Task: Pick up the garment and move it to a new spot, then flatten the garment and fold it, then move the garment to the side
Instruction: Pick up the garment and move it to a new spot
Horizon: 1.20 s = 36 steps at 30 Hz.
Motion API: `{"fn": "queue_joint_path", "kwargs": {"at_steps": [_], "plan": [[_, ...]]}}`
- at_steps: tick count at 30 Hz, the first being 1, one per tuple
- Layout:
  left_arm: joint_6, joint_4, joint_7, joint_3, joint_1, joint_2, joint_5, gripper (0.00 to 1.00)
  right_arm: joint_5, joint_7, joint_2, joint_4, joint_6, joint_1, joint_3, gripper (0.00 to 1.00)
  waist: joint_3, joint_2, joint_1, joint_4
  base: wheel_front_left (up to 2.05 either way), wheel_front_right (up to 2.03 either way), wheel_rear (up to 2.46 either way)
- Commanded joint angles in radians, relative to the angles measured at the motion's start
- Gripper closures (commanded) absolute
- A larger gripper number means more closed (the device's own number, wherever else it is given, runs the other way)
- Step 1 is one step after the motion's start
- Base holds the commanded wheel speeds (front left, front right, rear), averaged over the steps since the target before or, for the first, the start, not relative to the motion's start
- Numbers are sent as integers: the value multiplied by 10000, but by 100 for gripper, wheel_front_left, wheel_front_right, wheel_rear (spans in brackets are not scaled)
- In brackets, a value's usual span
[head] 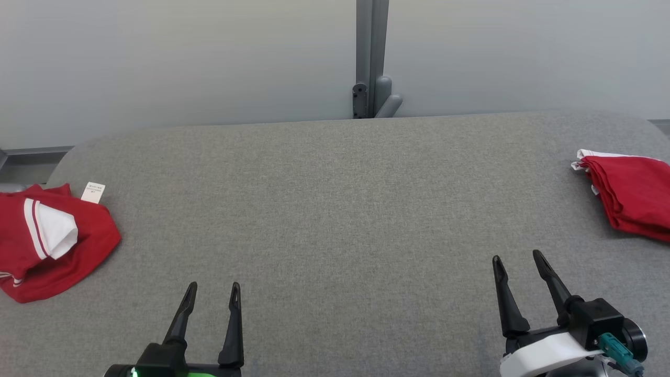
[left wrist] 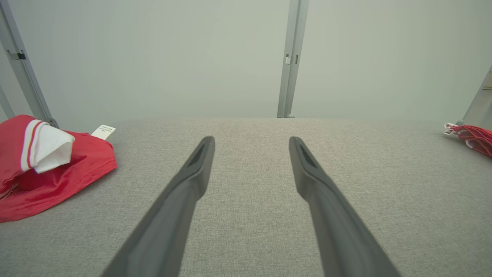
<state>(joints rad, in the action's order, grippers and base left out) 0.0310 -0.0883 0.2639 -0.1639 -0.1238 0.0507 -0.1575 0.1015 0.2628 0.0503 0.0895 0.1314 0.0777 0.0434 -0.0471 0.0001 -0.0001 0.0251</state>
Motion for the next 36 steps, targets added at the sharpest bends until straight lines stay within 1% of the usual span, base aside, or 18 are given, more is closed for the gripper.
{"fn": "queue_joint_path", "kwargs": {"at_steps": [1, 14, 24, 28, 32, 33, 35, 36], "plan": [[-22, 8, 0, -8, -31, -1, 50, 0, 20, 30, 6, -8, -14, 105, 3, 0, -9, -1, 1, 0, 0, 0, 0], [-41, -4, -2, 6, -27, 1, 15, 0, 163, 30, 5, -41, -14, 164, 112, 0, -75, -1, 1, -53, 0, 0, 0], [-73, -51, -2, 28, 88, 0, -10, 0, 186, 30, 4, -95, -14, 214, 116, 0, -14, -1, 1, 141, 0, 0, 0], [-166, -33, -1, 71, 178, 0, 7, 0, 258, 30, 4, -112, -14, 225, 210, 0, 7, -1, 1, 434, 0, 0, 0], [-322, -6, -1, 45, 174, 0, -86, 0, 304, 30, 9, -119, -14, 239, 295, 0, 36, -1, 1, 904, 0, 0, 0], [-407, 65, -2, 14, 181, 2, -71, 0, 354, 30, 7, -142, -14, 194, 328, 0, 72, -1, 1, 1186, 0, 0, 0], [-509, 125, -2, 16, 176, 2, -38, 0, 392, 30, 7, -142, -14, 162, 373, 0, 118, -1, 1, 1499, 0, 0, 0], [-596, 297, -1, 46, 222, 2, -64, 0, 381, 30, 9, -107, -14, 87, 441, 0, 165, -1, 1, 1816, 0, 0, 0]]}}
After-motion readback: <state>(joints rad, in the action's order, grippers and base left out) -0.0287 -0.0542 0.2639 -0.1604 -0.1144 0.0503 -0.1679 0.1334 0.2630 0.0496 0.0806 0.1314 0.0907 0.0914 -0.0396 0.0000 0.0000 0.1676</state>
